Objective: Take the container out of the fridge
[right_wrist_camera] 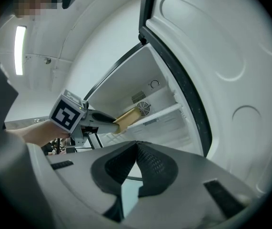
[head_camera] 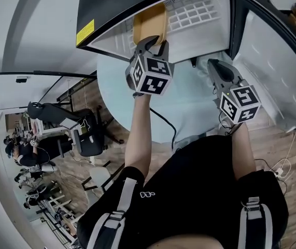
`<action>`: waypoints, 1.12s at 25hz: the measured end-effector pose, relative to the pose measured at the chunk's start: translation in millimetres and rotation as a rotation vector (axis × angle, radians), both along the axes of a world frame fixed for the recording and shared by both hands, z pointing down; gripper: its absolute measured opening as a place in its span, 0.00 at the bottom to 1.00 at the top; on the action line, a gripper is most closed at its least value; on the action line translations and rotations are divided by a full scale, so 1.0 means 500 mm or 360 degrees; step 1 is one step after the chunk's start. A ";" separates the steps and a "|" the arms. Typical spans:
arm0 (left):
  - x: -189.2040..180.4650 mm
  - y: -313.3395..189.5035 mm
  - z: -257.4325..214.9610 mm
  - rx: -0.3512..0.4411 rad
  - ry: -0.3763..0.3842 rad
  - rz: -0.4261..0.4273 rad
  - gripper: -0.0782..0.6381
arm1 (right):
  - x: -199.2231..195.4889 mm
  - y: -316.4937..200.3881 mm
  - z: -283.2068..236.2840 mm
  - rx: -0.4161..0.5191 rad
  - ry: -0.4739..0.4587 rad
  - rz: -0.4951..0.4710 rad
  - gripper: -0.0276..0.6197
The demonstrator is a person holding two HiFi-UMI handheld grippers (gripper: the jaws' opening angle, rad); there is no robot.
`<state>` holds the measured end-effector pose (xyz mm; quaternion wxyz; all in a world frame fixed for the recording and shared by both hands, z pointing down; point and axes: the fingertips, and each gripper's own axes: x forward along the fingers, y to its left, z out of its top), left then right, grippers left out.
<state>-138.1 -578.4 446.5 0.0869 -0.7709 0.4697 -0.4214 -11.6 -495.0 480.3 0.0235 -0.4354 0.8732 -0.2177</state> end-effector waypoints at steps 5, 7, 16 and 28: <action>0.015 0.041 0.014 0.0021 0.0009 -0.0003 0.19 | 0.007 0.001 -0.003 0.0010 0.0011 -0.0010 0.05; 0.019 0.063 0.023 0.0000 0.0038 -0.0012 0.18 | 0.004 0.003 -0.013 0.0032 0.0011 -0.0027 0.05; 0.071 0.213 -0.012 -0.0001 0.0489 -0.0025 0.17 | -0.016 0.038 -0.070 0.0129 0.0036 -0.0131 0.05; 0.115 0.371 -0.037 0.0054 0.0968 -0.0124 0.17 | -0.049 0.166 -0.148 0.0293 -0.0018 -0.0409 0.05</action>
